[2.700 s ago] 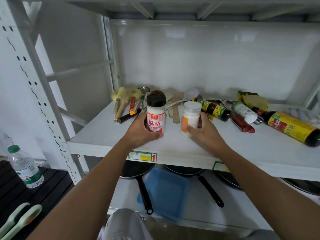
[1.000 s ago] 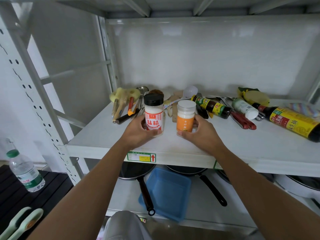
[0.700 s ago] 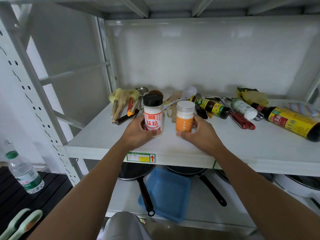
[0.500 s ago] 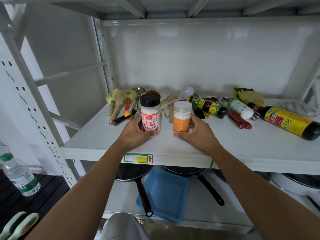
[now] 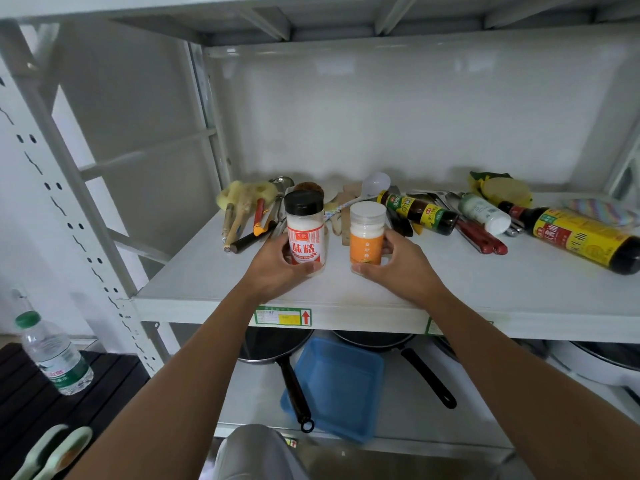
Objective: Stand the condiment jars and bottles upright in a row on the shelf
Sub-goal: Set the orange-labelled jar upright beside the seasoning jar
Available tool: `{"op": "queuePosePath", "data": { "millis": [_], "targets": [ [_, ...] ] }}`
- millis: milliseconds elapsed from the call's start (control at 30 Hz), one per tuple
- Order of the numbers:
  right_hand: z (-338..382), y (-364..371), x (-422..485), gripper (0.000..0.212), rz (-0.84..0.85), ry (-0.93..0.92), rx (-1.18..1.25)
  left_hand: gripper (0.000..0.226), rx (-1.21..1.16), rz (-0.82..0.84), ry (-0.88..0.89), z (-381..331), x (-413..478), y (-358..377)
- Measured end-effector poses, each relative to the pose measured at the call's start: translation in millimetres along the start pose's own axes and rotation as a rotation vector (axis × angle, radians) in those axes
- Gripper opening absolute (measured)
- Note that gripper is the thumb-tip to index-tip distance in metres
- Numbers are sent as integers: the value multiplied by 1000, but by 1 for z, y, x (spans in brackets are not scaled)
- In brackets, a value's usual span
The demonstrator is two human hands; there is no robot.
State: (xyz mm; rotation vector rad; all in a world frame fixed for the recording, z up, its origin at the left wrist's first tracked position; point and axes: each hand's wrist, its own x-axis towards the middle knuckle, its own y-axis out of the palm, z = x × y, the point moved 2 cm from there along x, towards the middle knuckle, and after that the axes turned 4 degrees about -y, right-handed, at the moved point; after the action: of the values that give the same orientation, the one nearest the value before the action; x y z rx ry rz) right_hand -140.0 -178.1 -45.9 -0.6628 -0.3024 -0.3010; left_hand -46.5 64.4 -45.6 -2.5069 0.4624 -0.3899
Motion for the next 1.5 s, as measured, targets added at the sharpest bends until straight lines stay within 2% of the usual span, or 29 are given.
{"op": "queuePosePath", "data": {
  "millis": [867, 1167, 1233, 1400, 1500],
  "targets": [
    [-1, 7, 3, 85, 15, 6, 5, 71, 39, -9, -23, 0, 0, -4],
    [-10, -16, -11, 85, 94, 17, -44, 75, 44, -5, -23, -13, -11, -3],
    [-12, -19, -15, 78, 88, 18, -69, 79, 48, -17, -25, -9, -13, -5],
    [-13, -29, -19, 44, -42, 15, -32, 88, 59, -26, -18, -5, -10, -7],
    [-13, -43, -10, 40, -116, 12, -35, 91, 54, -21, -11, -8, -7, -3]
  ]
}}
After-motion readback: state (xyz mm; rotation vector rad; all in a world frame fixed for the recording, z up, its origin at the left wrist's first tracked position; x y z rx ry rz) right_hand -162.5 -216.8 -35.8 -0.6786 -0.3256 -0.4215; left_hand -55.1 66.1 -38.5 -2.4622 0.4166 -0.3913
